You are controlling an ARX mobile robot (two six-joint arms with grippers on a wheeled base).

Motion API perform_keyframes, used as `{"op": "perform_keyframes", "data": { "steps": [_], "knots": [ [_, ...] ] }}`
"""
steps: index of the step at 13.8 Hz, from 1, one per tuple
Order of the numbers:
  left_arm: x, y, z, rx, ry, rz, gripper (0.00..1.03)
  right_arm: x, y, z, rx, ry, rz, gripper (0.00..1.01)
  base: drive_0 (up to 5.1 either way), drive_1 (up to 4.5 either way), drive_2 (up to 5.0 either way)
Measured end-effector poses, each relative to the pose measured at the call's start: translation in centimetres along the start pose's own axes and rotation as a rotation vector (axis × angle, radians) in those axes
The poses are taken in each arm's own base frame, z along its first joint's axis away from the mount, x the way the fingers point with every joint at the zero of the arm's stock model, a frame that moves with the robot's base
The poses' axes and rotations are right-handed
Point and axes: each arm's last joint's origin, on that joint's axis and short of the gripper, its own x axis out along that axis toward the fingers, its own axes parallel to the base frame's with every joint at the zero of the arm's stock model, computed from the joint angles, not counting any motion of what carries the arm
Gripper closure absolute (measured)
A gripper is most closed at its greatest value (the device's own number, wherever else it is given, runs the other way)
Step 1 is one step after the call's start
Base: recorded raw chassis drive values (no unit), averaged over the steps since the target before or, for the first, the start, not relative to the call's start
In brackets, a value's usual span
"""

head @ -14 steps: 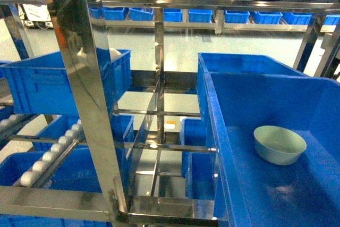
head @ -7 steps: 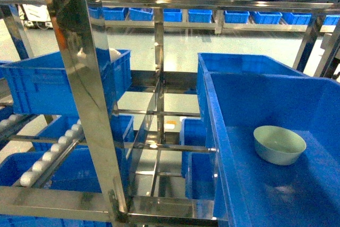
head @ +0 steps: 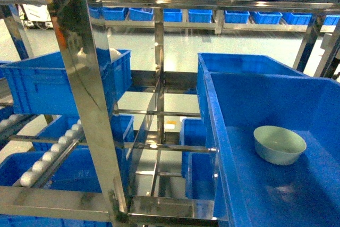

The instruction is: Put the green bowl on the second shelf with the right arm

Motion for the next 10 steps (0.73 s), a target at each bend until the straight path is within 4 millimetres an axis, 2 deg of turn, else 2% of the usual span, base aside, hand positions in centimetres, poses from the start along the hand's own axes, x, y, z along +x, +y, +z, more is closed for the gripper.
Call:
{"op": "perform_keyframes", "data": {
  "steps": [2,3,10],
  "knots": [
    [0.00,0.00,0.00,0.000,0.000,0.000,0.05,0.00,0.00,0.00,0.000,0.000,0.000,0.09,0.0,0.00,0.0],
    [0.00,0.00,0.00,0.000,0.000,0.000,0.05,0.00,0.00,0.00,0.002,0.000,0.000,0.02,0.0,0.00,0.0],
    [0.00,0.00,0.00,0.000,0.000,0.000,0.05,0.00,0.00,0.00,0.002,0.000,0.000,0.03,0.0,0.00,0.0]
  ]
}}
